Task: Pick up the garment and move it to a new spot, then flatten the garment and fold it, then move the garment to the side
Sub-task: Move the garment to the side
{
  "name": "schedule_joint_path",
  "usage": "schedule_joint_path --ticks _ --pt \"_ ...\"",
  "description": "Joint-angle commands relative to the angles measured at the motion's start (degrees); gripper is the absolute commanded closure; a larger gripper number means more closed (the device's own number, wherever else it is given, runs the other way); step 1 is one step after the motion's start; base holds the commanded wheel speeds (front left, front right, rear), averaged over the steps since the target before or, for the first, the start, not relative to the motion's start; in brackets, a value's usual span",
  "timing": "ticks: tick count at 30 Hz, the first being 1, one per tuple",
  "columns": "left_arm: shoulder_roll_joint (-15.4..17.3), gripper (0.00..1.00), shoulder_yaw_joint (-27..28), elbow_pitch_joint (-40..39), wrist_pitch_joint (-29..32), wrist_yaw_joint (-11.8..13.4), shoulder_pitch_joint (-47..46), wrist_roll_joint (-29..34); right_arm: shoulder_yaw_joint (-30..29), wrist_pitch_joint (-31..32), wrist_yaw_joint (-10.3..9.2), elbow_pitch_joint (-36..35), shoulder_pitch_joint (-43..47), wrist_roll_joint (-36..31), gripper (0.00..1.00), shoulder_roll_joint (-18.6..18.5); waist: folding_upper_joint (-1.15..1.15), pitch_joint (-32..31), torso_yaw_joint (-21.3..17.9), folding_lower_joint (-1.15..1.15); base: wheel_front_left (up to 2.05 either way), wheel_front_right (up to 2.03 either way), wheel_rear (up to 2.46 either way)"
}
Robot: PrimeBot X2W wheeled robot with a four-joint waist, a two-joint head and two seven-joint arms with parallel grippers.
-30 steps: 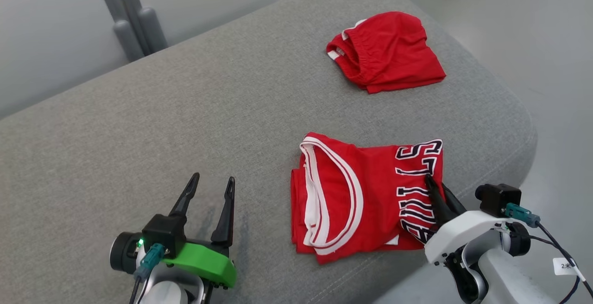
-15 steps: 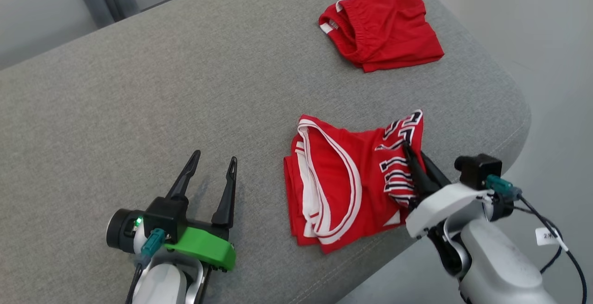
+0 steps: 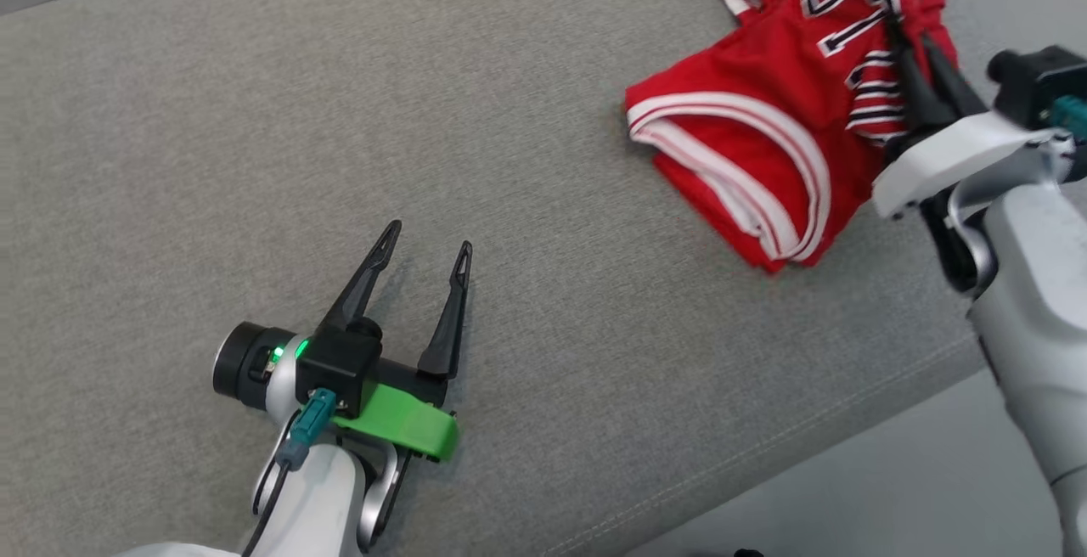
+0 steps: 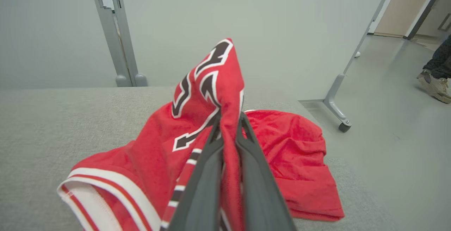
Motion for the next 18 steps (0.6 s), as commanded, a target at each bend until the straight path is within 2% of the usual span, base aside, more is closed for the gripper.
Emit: schedule_joint_path --ticks 1,10,18 --pt "0.32 0.00 -0.25 -0.56 0.05 -0.34 -1.03 0.48 -1.04 -0.24 -0.06 0.96 -1.90 -0.90 1.00 -1.09 0.00 3.58 4.56 0.00 0.00 0.00 0.00" --pt "0.40 0.00 -0.52 -1.70 0.05 -0.34 -0.88 0.97 -8.88 -0.23 -0.06 11.12 -10.80 -8.69 1.00 -6.86 0.00 5.31 9.43 0.00 0.00 0.00 0.00" --pt "0.31 0.00 -0.04 -2.08 0.05 -0.35 -0.10 0.40 -12.76 -0.23 -0.06 15.15 -14.72 -14.66 1.00 -5.52 0.00 4.95 10.44 0.00 0.00 0.00 0.00"
